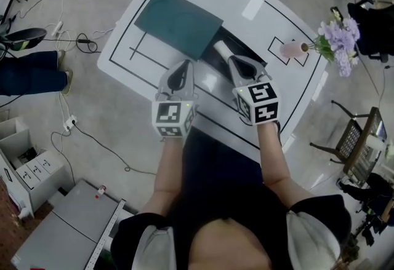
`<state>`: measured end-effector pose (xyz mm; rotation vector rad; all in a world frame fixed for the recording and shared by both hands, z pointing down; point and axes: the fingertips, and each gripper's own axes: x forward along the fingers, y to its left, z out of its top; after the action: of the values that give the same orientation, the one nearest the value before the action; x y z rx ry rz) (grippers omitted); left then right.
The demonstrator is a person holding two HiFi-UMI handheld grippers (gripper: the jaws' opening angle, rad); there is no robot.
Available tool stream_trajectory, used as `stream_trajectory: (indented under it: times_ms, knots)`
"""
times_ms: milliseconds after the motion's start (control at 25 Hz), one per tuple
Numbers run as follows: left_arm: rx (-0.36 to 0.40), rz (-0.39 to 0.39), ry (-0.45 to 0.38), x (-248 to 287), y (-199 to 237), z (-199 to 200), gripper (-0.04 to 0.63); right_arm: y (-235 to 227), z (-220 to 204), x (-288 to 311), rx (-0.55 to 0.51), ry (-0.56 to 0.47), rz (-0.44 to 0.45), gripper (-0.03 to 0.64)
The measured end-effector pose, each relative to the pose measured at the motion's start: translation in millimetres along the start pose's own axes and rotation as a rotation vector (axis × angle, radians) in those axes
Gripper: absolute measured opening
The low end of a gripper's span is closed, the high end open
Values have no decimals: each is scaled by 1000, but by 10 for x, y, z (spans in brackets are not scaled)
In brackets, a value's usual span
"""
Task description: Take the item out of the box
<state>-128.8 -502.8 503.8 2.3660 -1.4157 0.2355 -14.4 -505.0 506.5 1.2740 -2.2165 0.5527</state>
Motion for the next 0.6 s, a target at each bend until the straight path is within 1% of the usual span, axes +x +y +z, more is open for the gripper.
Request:
stream_trajectory:
  times_ms: [80,240,360,600]
  knots:
    - [-2,-3,-6,39,24,38,11,-20,-5,81,-18,22,-3,3]
    - [-6,-5,-11,94,98,59,11,-44,-3,247,-5,58,17,86]
    - [-10,-8,-10,127,157,58,11,-48,-23,336,-5,90,30,121]
    - [-18,-1,-7,207,282,49,11,-91,-118,493,-5,144,40,158]
